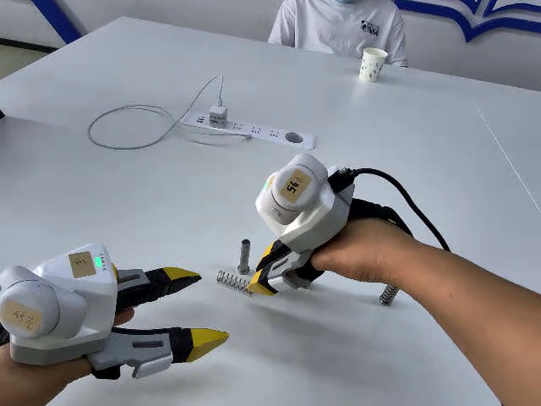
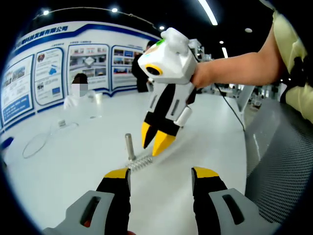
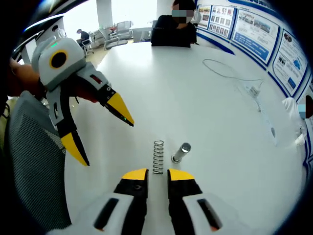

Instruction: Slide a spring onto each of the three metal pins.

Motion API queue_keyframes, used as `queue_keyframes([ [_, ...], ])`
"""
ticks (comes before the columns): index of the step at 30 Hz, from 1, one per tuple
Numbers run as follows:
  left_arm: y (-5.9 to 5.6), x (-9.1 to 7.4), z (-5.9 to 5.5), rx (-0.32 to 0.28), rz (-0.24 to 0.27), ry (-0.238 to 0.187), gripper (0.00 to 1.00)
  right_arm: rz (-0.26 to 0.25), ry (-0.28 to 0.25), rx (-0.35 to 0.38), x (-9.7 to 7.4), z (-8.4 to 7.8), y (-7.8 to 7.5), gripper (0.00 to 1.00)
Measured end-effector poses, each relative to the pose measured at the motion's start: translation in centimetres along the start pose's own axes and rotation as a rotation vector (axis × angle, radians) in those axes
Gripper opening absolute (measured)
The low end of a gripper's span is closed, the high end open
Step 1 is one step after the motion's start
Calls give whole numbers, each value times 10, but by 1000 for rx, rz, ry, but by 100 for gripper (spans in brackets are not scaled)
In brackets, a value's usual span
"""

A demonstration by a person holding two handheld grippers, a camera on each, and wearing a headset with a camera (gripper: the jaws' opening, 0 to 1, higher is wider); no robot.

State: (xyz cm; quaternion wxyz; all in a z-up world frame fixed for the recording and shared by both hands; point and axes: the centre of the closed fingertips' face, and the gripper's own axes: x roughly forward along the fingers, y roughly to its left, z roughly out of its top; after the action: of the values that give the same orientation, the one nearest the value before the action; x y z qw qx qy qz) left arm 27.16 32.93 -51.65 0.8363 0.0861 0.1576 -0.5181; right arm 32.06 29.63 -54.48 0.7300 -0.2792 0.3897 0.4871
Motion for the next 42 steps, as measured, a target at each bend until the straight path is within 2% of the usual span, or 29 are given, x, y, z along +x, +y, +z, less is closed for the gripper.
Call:
queue_keyframes([
  [10, 3, -2, -3, -8, 5, 4, 51, 4, 27, 27, 15, -8, 0, 15],
  [27, 5, -3, -4, -10, 10, 8, 50, 5, 33, 50, 22, -10, -2, 12],
  [34, 5, -3, -2, -4, 10, 8, 50, 12, 44, 45, 15, -13, 4, 11],
  [42, -1, 2, 2, 17, -10, 12, 49, 21, 45, 22, -6, -15, 14, 11],
])
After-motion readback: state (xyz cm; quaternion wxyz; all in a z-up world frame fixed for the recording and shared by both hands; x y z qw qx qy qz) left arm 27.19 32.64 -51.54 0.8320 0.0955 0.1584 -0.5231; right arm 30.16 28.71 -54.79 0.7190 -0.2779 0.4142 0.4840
